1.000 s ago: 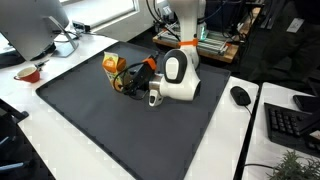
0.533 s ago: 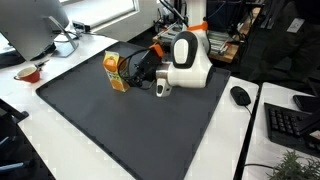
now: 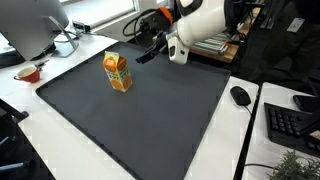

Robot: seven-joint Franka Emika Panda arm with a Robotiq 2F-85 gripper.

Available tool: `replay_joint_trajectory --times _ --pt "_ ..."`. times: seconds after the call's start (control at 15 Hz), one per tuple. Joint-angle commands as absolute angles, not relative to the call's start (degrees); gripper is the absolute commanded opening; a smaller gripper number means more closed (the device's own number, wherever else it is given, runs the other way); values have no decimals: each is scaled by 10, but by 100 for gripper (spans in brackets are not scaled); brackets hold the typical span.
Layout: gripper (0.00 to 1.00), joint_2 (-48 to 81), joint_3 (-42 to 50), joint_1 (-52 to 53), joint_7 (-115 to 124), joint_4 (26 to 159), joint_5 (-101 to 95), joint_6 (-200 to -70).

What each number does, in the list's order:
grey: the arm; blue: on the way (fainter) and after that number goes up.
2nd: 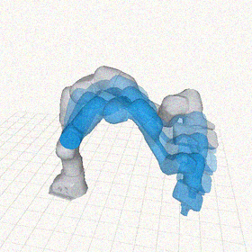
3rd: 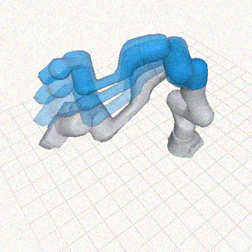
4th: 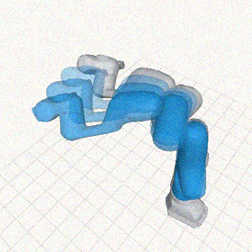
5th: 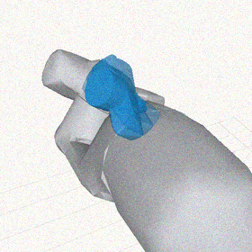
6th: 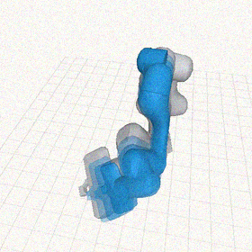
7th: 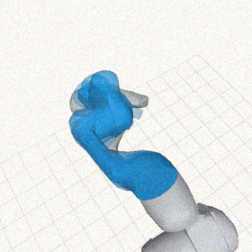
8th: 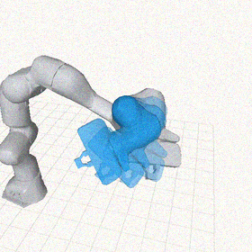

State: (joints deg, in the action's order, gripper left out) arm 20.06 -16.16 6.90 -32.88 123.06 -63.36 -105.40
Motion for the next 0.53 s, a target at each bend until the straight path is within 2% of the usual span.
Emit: replay_joint_trajectory --times 0.0,0.27,0.47 --pt "100 55 -159 49 -324 1330 -545 -1131" --pt "100 -48 -136 67 -293 1384 -501 -1166" --pt "100 -29 -130 82 -296 1360 -520 -1145"
